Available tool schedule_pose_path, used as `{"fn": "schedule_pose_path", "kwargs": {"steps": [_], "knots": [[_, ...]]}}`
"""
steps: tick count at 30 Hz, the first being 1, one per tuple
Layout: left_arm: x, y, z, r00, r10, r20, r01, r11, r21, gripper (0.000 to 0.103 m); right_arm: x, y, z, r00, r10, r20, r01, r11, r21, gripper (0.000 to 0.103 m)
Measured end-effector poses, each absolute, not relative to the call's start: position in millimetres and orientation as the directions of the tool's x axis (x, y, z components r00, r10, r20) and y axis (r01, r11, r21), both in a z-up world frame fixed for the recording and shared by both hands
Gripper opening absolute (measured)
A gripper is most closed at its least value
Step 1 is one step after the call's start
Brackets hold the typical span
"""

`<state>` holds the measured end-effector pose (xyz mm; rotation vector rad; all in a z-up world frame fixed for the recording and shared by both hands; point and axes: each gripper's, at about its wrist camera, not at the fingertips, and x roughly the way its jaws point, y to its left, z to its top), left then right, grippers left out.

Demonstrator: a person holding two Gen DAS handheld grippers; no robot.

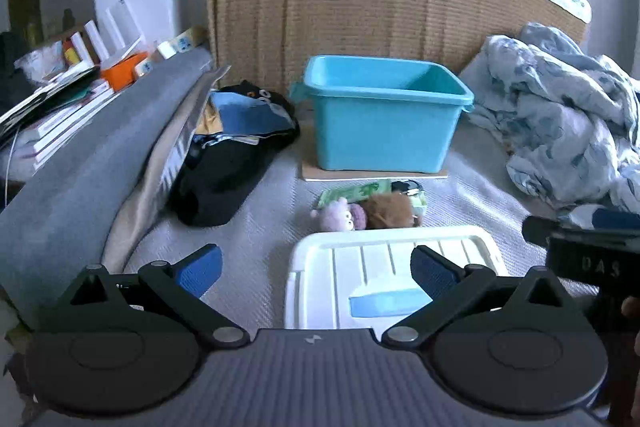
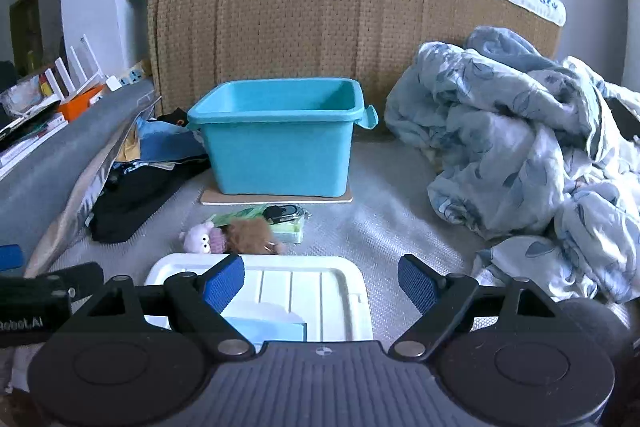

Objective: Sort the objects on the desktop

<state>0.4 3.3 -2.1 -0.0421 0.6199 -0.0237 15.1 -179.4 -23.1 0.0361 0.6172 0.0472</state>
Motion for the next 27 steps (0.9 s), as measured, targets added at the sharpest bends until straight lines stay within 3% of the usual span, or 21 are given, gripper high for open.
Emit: {"fn": "schedule_pose_path", "kwargs": {"steps": [4,8,13,27], "knots": [[1.3,10.7,-6.8,0.767,-0.078,-0.637,0.024,0.995,-0.093,0.103,17.5,-180.5,-21.6,0.833,0.032,-0.553,-0.035,0.999,0.004,0.087],[1.0,-4.2,-3.3,0.755,-0.048,-0.654,0.038,0.999,-0.029,0.103,12.5,-178.2,-22.8,0.85,0.029,-0.526,-0.038,0.999,-0.006,0.087],[-3.9,-8.0,-6.3,0.791,0.003,-0.612,0.023,0.999,0.035,0.103,16.5,-184.4,-23.1,0.839,0.055,-0.541,-0.036,0.998,0.045,0.087],[2.8,1.8,-10.4,0.783,0.021,-0.622,0.0,0.999,0.034,0.103,22.4,-174.3,-29.6,0.836,0.072,-0.544,-0.077,0.997,0.012,0.086]]}}
